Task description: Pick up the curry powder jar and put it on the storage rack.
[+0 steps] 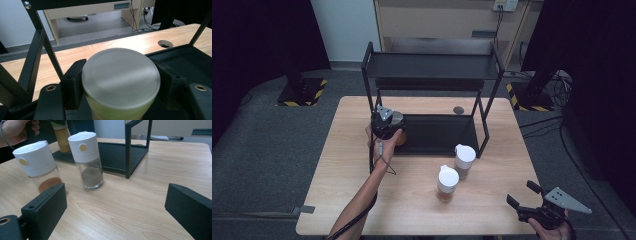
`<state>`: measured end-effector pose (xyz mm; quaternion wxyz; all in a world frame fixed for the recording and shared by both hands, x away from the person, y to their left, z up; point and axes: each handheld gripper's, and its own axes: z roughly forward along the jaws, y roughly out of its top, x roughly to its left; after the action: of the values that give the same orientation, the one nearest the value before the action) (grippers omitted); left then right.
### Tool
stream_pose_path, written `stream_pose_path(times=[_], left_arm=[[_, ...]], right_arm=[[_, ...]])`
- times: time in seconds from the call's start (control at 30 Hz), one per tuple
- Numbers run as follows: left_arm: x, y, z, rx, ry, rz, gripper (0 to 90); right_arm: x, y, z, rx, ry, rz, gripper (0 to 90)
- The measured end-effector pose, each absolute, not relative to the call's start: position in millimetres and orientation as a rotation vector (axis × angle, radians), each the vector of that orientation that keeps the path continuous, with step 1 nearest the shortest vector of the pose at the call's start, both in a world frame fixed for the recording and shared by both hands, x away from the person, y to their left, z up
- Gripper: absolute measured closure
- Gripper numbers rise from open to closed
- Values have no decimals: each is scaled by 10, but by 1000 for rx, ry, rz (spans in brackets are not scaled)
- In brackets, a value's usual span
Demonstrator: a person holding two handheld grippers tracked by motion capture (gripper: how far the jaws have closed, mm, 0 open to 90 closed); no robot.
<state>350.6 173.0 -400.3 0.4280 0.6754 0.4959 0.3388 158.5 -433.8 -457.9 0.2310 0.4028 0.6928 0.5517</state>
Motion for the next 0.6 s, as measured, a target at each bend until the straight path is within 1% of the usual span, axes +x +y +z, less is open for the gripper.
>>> stream_pose_path(times=[0.6], left_arm=[[3479, 1722, -4105, 1682, 1199, 872, 313]], right_arm=[[1586, -4334, -4578, 1108, 1907, 1516, 48]])
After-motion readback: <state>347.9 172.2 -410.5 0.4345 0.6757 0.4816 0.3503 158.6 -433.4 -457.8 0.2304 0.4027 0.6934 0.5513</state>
